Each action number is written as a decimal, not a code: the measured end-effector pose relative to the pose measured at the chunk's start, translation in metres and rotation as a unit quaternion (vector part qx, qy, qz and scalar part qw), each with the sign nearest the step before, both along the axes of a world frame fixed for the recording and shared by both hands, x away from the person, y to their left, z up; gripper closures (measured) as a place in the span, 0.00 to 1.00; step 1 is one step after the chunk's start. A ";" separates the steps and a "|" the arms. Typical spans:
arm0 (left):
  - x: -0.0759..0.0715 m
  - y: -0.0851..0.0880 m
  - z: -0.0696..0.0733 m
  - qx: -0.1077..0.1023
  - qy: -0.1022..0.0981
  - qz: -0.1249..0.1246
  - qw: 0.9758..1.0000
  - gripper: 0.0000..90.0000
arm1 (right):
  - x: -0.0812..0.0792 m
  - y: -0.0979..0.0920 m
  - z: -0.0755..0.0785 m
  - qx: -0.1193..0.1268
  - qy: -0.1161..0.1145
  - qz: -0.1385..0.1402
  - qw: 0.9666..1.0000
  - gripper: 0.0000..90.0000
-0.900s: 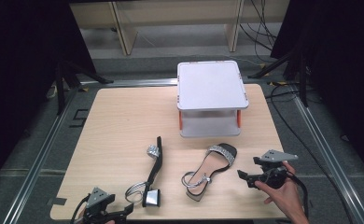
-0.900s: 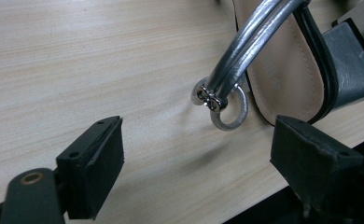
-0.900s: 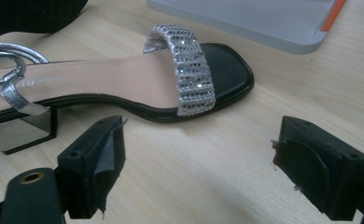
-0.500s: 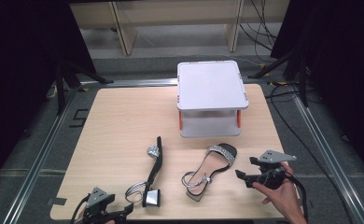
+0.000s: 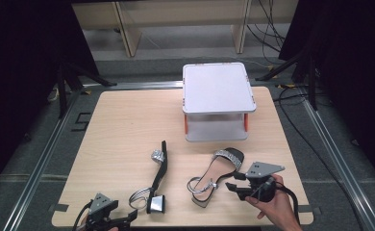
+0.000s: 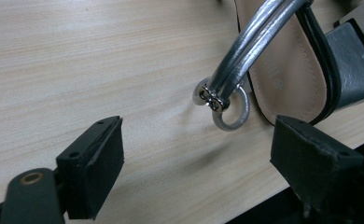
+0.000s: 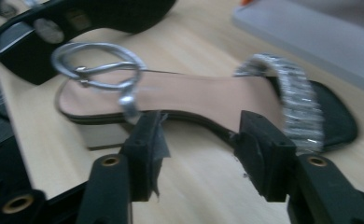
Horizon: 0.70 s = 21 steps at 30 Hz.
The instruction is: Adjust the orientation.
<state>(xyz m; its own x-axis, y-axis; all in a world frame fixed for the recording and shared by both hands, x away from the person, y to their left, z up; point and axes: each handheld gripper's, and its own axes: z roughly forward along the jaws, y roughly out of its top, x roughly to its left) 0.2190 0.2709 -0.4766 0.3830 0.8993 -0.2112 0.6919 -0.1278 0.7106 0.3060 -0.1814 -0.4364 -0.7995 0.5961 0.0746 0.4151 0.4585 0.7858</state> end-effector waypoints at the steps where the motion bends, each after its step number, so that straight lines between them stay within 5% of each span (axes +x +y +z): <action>1: 0.000 0.000 0.000 -0.001 -0.002 0.000 1.000 0.18 | 0.000 0.005 -0.001 -0.004 -0.003 0.010 1.000 0.61; 11: 0.000 0.000 0.000 -0.002 -0.002 -0.001 1.000 0.18 | -0.001 0.038 -0.009 -0.041 -0.006 0.061 0.997 0.76; 15: 0.000 0.000 0.000 -0.002 -0.002 -0.002 1.000 0.18 | 0.003 0.039 -0.013 -0.057 -0.008 0.067 0.996 0.90; 21: -0.001 0.000 0.001 -0.002 -0.002 -0.002 1.000 0.18 | 0.002 0.030 -0.010 -0.058 0.003 0.072 0.996 0.91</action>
